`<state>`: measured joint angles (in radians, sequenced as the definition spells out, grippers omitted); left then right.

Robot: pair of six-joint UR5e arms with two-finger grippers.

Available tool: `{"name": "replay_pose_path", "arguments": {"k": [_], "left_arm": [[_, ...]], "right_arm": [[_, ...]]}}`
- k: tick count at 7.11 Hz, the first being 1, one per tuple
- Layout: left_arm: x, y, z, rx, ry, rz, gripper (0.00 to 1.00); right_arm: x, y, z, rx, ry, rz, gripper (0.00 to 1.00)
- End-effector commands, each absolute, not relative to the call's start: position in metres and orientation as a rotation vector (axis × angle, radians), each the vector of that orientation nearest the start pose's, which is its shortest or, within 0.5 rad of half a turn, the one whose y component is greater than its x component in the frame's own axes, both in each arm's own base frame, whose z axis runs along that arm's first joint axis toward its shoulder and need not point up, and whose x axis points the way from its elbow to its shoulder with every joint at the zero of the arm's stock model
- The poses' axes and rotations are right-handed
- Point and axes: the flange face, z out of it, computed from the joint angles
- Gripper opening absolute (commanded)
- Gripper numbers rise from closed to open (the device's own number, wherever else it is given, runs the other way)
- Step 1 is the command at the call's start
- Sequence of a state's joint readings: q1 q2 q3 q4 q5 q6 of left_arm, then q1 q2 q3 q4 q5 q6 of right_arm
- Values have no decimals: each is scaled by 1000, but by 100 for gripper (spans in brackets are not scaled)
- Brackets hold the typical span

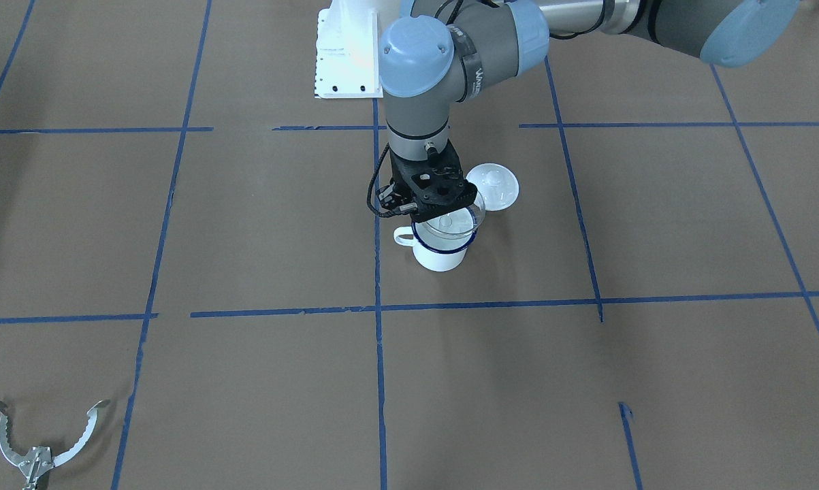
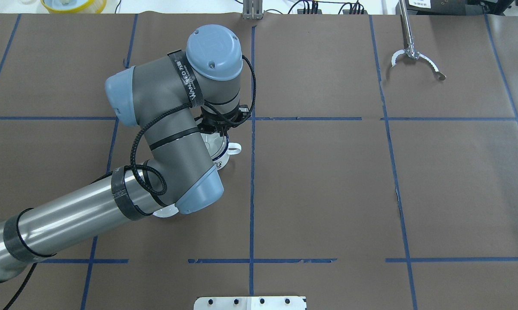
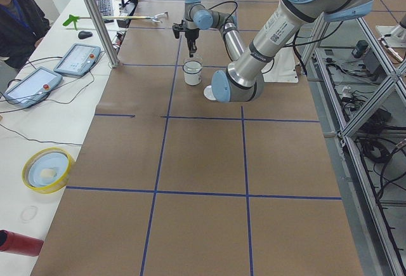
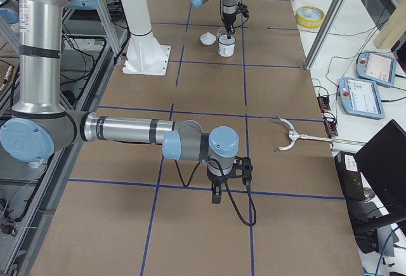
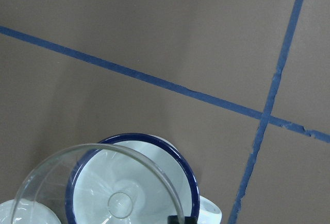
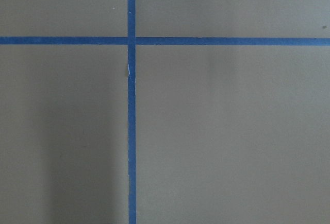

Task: Place funnel on cup
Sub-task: 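Carry the glass funnel over the enamel mug and lower it in, then open the left gripper and withdraw it from the funnel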

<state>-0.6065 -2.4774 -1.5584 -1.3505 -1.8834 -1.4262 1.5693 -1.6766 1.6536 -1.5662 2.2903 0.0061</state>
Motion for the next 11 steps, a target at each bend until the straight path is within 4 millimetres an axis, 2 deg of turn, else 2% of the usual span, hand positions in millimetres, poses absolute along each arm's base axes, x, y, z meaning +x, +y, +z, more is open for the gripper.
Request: {"name": "replay_pose_path", "arguments": {"k": [1,3,5,6,7,8,9,10,11], "left_arm": [[541,-496,134,-34,736,-327,0],[542,-495,137,-35,733,-326,0],[541,-494,139,-35,733,-326,62],[539,-493,140,-34,736,-325,100],[528,-487,127,-18,770,-319,100],[497,-474,110,36,829,-267,100],[446,-476,110,119,867,-205,100],[398,-491,119,194,871,-152,100],[343,-506,148,234,866,-64,100]], "right_arm": [[67,-446,671,-20,-719,11,100],[67,-446,671,-20,-719,11,100],[67,-446,671,-20,-719,11,100],[67,-446,671,-20,-719,11,100],[67,-446,671,-20,-719,11,100],[67,-446,671,-20,-719,11,100],[67,-446,671,-20,-719,11,100],[67,-446,671,-20,-719,11,100],[67,-446,671,-20,-719,11,100]]}}
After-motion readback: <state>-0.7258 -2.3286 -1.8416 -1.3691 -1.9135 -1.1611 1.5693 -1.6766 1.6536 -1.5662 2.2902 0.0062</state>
